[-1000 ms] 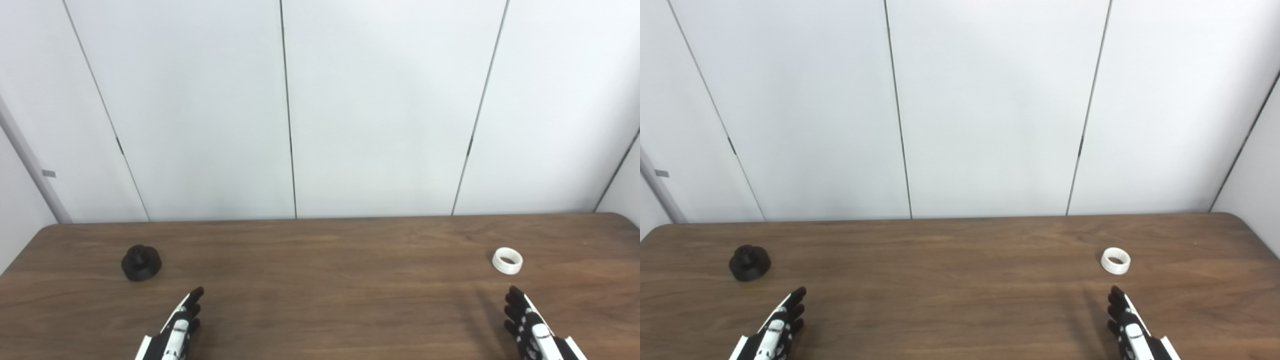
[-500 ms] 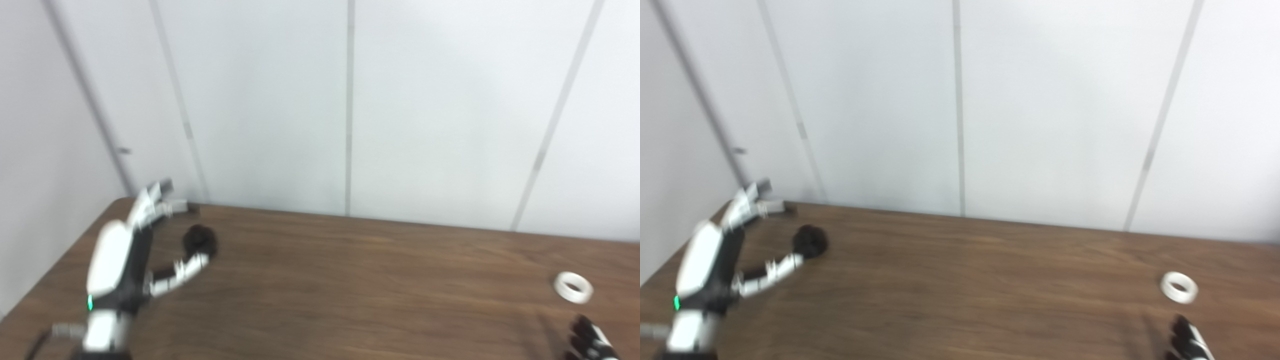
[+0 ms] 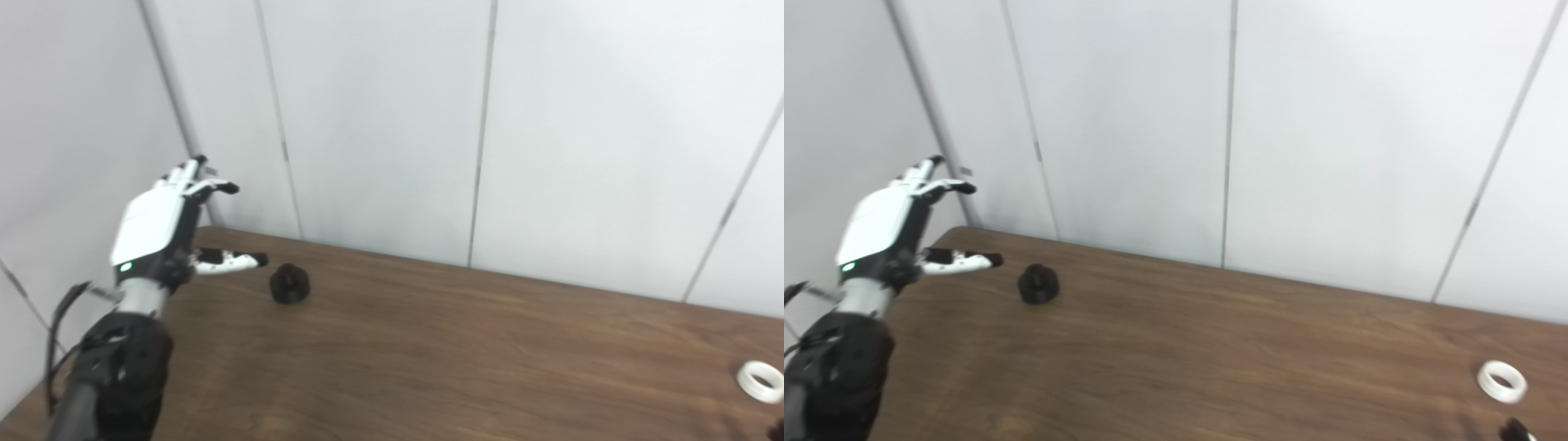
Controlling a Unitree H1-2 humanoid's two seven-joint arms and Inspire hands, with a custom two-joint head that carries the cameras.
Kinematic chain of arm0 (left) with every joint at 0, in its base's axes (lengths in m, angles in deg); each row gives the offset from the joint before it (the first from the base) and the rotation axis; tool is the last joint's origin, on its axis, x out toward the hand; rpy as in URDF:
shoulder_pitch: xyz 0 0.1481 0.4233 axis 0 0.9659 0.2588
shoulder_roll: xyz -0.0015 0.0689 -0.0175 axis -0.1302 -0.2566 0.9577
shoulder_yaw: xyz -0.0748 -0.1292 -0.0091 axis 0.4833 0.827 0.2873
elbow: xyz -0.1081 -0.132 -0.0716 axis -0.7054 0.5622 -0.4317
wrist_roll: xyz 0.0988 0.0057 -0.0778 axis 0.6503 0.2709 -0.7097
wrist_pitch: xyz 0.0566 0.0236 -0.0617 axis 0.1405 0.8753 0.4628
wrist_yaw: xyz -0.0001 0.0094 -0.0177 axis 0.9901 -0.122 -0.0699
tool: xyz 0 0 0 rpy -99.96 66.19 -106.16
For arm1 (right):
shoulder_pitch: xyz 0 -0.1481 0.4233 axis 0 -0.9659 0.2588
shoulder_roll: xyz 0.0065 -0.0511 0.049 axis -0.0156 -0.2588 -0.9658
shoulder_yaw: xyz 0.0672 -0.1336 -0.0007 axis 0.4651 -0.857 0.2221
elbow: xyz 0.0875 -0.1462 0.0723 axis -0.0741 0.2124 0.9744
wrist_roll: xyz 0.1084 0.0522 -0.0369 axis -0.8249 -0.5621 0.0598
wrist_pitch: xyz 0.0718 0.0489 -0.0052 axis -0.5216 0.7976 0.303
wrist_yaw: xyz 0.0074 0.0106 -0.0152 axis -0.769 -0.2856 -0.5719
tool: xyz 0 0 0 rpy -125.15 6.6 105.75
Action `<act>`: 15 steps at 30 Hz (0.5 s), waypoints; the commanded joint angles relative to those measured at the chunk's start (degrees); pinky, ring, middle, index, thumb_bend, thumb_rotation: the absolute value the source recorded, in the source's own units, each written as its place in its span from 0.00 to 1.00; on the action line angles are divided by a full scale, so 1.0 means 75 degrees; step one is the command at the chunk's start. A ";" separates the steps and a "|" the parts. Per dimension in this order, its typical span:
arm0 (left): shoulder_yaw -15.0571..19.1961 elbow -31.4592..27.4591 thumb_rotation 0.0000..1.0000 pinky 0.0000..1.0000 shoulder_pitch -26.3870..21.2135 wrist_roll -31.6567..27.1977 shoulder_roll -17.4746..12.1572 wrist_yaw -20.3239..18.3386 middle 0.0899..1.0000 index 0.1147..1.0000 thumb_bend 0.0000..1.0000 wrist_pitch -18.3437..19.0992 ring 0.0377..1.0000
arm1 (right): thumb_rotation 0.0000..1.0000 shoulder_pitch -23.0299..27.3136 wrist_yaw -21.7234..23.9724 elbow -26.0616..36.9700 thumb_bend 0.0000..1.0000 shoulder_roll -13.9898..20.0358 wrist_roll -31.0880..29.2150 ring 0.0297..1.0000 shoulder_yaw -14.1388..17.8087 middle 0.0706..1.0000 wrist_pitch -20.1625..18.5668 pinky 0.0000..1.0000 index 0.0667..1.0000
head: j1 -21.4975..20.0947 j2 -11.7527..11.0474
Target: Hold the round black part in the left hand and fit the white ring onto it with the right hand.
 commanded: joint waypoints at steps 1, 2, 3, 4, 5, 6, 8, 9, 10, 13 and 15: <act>-0.0047 0.0136 0.27 1.00 -0.0492 -0.0026 -0.0471 -0.0199 1.00 0.78 1.00 0.0145 1.00 | 1.00 0.0006 -0.0051 -0.0029 0.23 0.0101 0.0011 1.00 0.0094 1.00 0.0020 1.00 0.96 | 0.0042 0.0002; -0.0122 0.0306 0.27 1.00 -0.0566 -0.0048 -0.0542 -0.0277 1.00 0.78 1.00 0.0143 1.00 | 1.00 0.0004 -0.0042 -0.0036 0.25 0.0112 0.0026 1.00 0.0096 1.00 0.0036 1.00 0.96 | 0.0059 0.0000; -0.0247 0.0551 0.26 1.00 -0.0679 0.0010 -0.0658 -0.0470 1.00 0.78 1.00 0.0174 1.00 | 1.00 0.0000 -0.0040 -0.0019 0.28 0.0122 0.0026 1.00 0.0099 1.00 0.0007 1.00 0.96 | 0.0091 -0.0009; -0.0378 0.0798 0.26 1.00 -0.0792 0.0057 -0.0762 -0.0633 1.00 0.79 1.00 0.0193 1.00 | 1.00 -0.0003 -0.0040 -0.0003 0.30 0.0128 0.0016 1.00 0.0106 1.00 -0.0026 1.00 0.96 | 0.0112 -0.0017; -0.0470 0.0962 0.26 1.00 -0.0868 0.0088 -0.0834 -0.0746 1.00 0.79 1.00 0.0208 1.00 | 1.00 -0.0006 -0.0040 0.0008 0.30 0.0132 0.0007 1.00 0.0112 1.00 -0.0050 1.00 0.95 | 0.0122 -0.0022; -0.0564 0.1132 0.26 1.00 -0.0952 0.0139 -0.0889 -0.0861 1.00 0.80 1.00 0.0221 1.00 | 1.00 -0.0007 -0.0031 -0.0004 0.30 0.0134 -0.0016 1.00 0.0122 1.00 -0.0044 1.00 0.95 | 0.0132 -0.0024; -0.0751 0.1436 0.25 1.00 -0.1093 0.0173 -0.0987 -0.0964 1.00 0.80 1.00 0.0223 1.00 | 1.00 -0.0010 -0.0027 -0.0022 0.30 0.0131 -0.0052 1.00 0.0142 1.00 -0.0042 1.00 0.95 | 0.0159 -0.0021; -0.0861 0.1661 0.24 1.00 -0.1192 0.0175 -0.1041 -0.1023 1.00 0.80 1.00 0.0219 1.00 | 1.00 -0.0012 -0.0038 -0.0018 0.32 0.0127 -0.0059 1.00 0.0148 1.00 -0.0070 1.00 0.94 | 0.0159 -0.0021; -0.0943 0.1836 0.24 1.00 -0.1277 0.0181 -0.1077 -0.1084 1.00 0.80 1.00 0.0220 1.00 | 0.99 -0.0019 -0.0041 0.0000 0.34 0.0128 -0.0066 1.00 0.0155 1.00 -0.0093 1.00 0.94 | 0.0180 0.0002; -0.1135 0.2286 0.24 1.00 -0.1533 0.0253 -0.1069 -0.1395 1.00 0.82 1.00 0.0234 1.00 | 0.99 -0.0039 -0.0062 0.0060 0.34 0.0117 -0.0068 1.00 0.0170 1.00 -0.0147 1.00 0.95 | 0.0195 0.0015; -0.1275 0.2558 0.25 1.00 -0.1670 0.0328 -0.1024 -0.1535 1.00 0.83 1.00 0.0235 1.00 | 1.00 -0.0057 -0.0069 0.0090 0.33 0.0117 -0.0054 1.00 0.0171 1.00 -0.0157 1.00 0.95 | 0.0213 0.0019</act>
